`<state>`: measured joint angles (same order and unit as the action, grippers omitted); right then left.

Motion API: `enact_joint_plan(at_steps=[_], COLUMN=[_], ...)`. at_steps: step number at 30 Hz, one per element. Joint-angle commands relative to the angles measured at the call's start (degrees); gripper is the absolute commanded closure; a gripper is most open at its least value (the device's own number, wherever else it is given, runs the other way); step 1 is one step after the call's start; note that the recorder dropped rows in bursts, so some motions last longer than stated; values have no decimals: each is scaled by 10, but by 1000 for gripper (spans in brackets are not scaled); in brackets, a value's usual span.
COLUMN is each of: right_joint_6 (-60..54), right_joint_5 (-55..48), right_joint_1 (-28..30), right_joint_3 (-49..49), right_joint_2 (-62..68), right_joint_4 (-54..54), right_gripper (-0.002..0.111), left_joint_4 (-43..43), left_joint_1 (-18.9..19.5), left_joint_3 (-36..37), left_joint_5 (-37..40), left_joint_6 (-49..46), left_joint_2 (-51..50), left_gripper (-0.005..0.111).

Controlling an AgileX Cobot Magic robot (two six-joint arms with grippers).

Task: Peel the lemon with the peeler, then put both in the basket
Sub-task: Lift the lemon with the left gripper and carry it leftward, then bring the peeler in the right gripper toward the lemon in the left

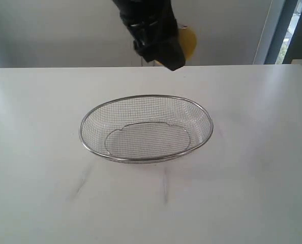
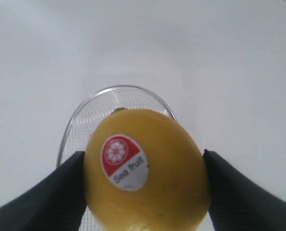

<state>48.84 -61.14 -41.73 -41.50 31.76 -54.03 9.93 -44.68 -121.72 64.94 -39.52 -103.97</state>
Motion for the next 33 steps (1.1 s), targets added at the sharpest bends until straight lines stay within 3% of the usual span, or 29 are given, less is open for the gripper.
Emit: enact_joint_plan(at_steps=[1, 7, 12, 16, 22, 26, 28, 33], right_joint_6=[5, 5, 5, 5, -41, -53, -78, -83], right_joint_5=[21, 64, 104, 131, 166, 310, 479, 530], right_joint_1=[4, 4, 4, 4, 4, 4, 4, 4], right_joint_3=[3, 3, 3, 3, 2, 2, 2, 2], right_joint_2=[-3, -3, -3, -3, 87, 194, 258, 345], right_joint_4=[-13, 10, 32, 34, 23, -35, -46, -50], right_gripper=[108, 108, 108, 108, 108, 108, 108, 108], left_joint_4=[-12, -11, 15, -7, -51, -53, -41, -40], left_joint_1=[7, 62, 109, 108, 108, 108, 108, 99], left_joint_3=[102, 290, 444, 577, 687, 755, 817, 856], left_joint_5=[50, -9, -119, -261, -388, -475, -570, -668], left_joint_6=[7, 12, -14, -15, 14, 16, 55, 160], left_joint_2=[86, 223, 338, 443, 485, 485, 485, 485], left_gripper=[107, 107, 107, 107, 107, 107, 107, 107])
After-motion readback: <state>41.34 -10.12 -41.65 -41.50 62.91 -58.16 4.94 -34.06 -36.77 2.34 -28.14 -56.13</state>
